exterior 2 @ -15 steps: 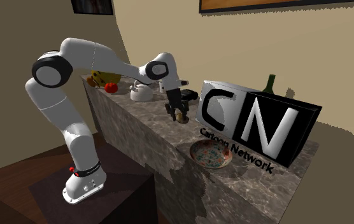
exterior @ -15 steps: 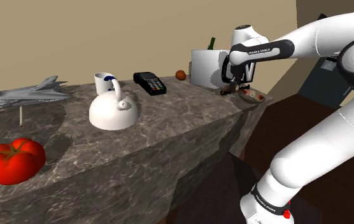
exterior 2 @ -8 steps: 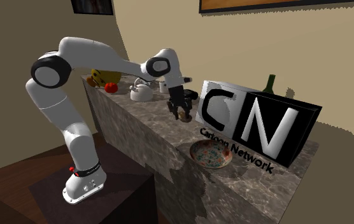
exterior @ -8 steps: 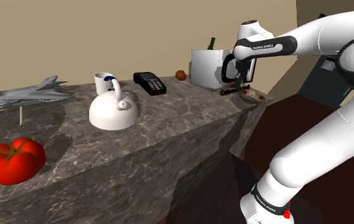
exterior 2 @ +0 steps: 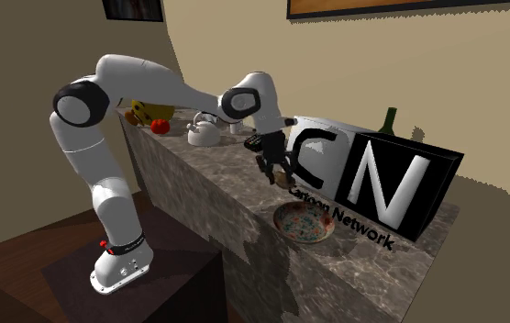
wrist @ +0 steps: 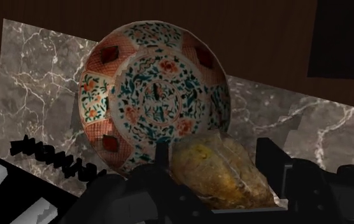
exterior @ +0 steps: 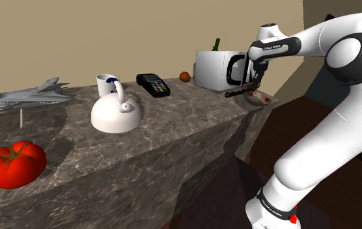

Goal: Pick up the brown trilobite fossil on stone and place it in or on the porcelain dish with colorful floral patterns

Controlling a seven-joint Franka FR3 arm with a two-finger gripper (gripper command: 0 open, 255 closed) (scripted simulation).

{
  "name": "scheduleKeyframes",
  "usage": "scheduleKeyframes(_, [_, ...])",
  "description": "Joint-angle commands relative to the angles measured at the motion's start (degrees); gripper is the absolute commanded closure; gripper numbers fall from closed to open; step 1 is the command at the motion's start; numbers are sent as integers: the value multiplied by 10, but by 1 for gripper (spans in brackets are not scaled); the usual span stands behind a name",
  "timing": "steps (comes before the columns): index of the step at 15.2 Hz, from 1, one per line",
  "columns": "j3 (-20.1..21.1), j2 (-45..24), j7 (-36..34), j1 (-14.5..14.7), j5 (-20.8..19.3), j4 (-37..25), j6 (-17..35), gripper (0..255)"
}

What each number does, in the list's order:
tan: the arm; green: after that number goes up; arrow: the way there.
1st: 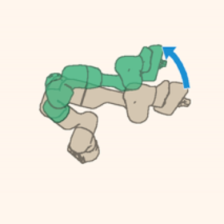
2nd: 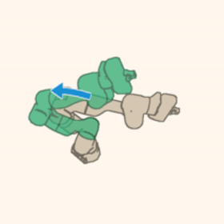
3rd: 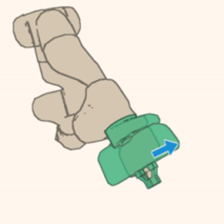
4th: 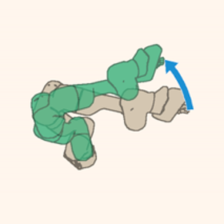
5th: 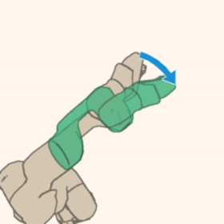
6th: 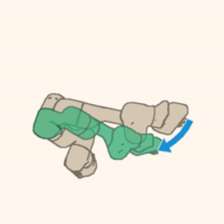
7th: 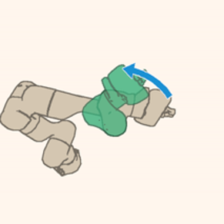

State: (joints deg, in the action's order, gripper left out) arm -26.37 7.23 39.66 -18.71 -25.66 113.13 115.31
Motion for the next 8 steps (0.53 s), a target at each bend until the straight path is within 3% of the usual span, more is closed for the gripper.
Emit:
scheduleKeyframes(1, [-19,-18,33,-12,11,-15,15,255])
scheduleKeyframes(8, [-69,-107,143,-55,79,-93,50,255])
